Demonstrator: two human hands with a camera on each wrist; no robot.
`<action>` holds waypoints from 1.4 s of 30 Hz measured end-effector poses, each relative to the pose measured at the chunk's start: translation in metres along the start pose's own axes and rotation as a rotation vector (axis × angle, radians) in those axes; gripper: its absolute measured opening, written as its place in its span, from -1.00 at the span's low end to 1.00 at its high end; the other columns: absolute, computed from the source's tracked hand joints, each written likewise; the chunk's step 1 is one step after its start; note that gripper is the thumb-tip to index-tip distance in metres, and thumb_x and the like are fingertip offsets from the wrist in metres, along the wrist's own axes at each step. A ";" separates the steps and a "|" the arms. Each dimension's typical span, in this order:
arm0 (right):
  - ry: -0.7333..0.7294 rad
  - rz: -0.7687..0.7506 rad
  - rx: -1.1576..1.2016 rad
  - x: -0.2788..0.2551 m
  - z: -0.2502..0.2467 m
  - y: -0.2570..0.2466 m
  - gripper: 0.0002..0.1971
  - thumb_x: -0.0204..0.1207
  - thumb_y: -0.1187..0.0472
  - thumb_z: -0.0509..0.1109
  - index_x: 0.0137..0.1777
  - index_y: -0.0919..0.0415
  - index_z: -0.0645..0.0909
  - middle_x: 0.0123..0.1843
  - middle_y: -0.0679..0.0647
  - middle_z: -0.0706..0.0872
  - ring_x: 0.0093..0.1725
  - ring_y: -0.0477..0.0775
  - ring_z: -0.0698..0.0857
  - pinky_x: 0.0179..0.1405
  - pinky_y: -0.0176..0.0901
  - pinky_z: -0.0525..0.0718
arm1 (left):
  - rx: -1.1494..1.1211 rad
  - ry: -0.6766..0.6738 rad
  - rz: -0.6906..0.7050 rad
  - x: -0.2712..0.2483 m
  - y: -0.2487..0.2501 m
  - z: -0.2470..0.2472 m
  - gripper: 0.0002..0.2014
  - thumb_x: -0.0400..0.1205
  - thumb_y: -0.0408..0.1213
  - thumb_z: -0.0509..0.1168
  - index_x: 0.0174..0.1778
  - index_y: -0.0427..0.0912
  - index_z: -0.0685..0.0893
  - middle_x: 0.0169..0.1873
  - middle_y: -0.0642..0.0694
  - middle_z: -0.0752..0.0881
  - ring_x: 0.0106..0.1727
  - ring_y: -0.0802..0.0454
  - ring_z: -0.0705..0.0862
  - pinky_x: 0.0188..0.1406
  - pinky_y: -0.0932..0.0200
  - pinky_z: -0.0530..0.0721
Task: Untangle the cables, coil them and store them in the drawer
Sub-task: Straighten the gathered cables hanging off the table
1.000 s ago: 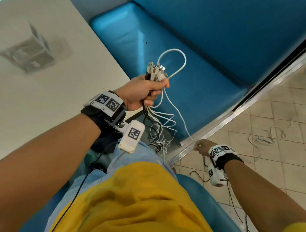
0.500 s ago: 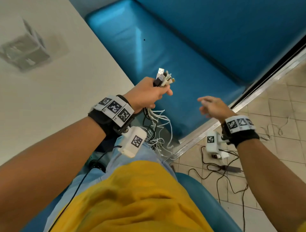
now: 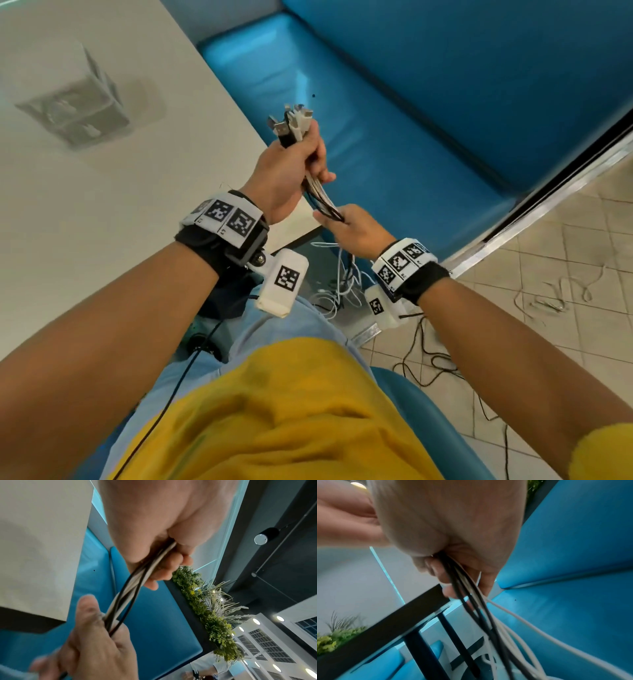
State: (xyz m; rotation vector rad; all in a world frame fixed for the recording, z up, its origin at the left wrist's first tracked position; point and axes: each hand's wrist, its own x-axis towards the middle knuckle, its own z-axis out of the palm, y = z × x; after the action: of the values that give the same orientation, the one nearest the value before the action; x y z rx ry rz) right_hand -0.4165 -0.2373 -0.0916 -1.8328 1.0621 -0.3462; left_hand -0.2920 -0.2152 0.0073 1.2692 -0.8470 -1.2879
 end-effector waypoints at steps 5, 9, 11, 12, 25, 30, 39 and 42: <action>-0.318 0.078 -0.095 -0.005 -0.027 -0.011 -0.64 0.58 -0.07 0.38 -0.33 0.11 0.43 -0.46 0.14 0.54 -0.43 0.22 0.67 -0.31 0.01 0.69 | 0.068 -0.049 -0.039 -0.011 -0.002 -0.017 -0.52 0.77 -0.07 0.08 -0.49 -0.15 0.29 -0.64 -0.05 0.42 -0.46 -0.06 0.51 -0.02 -0.02 0.73; -0.403 -0.004 -0.101 -0.003 -0.070 -0.047 -0.74 0.46 0.15 0.53 0.09 -0.01 0.56 0.10 0.11 0.72 -0.01 0.08 0.73 0.16 0.07 0.70 | 0.099 -0.087 -0.059 -0.020 0.000 -0.022 -0.55 0.77 -0.08 0.10 -0.46 -0.09 0.25 -0.68 0.04 0.21 -0.57 0.04 0.20 -0.35 0.11 0.59; -0.241 -0.061 0.269 -0.001 -0.082 -0.084 -0.86 0.58 0.25 0.39 0.06 0.00 0.58 0.06 0.10 0.68 -0.04 -0.05 0.68 0.12 0.03 0.69 | 0.118 -0.089 -0.039 -0.022 0.001 -0.021 -0.64 0.76 -0.13 0.13 -0.38 -0.09 0.34 -0.68 0.08 0.21 -0.62 0.10 0.19 -0.43 0.11 0.43; -0.162 -0.088 0.410 0.002 -0.084 -0.103 -0.92 0.62 0.22 0.33 0.05 0.03 0.60 0.02 0.10 0.67 -0.06 -0.08 0.67 0.07 0.01 0.68 | 0.126 -0.079 -0.033 -0.023 0.001 -0.020 -0.69 0.76 -0.18 0.14 -0.33 -0.10 0.38 -0.68 0.10 0.22 -0.64 0.12 0.19 -0.46 0.12 0.37; 0.021 -0.281 -0.368 0.022 -0.047 -0.176 -0.50 0.69 -0.16 0.08 -0.06 0.16 0.75 -0.33 -0.17 0.65 -0.44 -0.37 0.65 -0.53 -0.57 0.45 | 0.496 -0.062 0.176 -0.028 0.026 -0.031 -0.76 0.58 -0.54 0.19 -0.25 -0.09 0.48 -0.55 0.07 0.58 -0.61 0.24 0.51 -0.51 0.21 0.56; -0.098 -0.295 -0.366 0.022 -0.052 -0.179 -0.43 0.69 -0.24 -0.03 0.13 0.10 0.72 0.01 -0.04 0.74 -0.21 -0.18 0.65 -0.49 -0.53 0.46 | 0.453 -0.011 0.153 -0.027 0.025 -0.032 -0.71 0.59 -0.45 0.15 -0.36 0.01 0.49 -0.62 0.12 0.45 -0.63 0.18 0.35 -0.59 0.20 0.40; -0.247 -0.140 0.502 0.019 0.004 -0.144 -0.54 0.70 -0.20 -0.06 0.04 0.13 0.51 -0.27 0.12 0.63 -0.33 0.05 0.59 -0.32 -0.12 0.60 | -0.227 0.359 0.123 -0.014 0.050 -0.053 -0.70 0.73 -0.15 0.21 -0.33 -0.13 0.54 -0.67 0.07 0.35 -0.65 0.16 0.29 -0.60 0.28 0.32; -0.169 -0.202 0.148 0.016 0.012 -0.126 -0.63 0.68 -0.14 0.14 -0.11 0.17 0.49 -0.37 0.06 0.50 -0.36 0.04 0.47 -0.32 -0.03 0.50 | -0.301 0.332 0.101 -0.012 0.046 -0.074 -0.68 0.75 -0.09 0.15 -0.27 -0.15 0.53 -0.68 0.05 0.20 -0.63 0.12 0.21 -0.55 0.26 0.40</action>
State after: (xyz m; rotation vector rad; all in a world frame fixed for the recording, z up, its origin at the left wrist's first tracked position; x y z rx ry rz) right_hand -0.3340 -0.2219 0.0048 -1.8051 0.7190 -0.3712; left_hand -0.2133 -0.1966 0.0417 1.1409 -0.4554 -1.0413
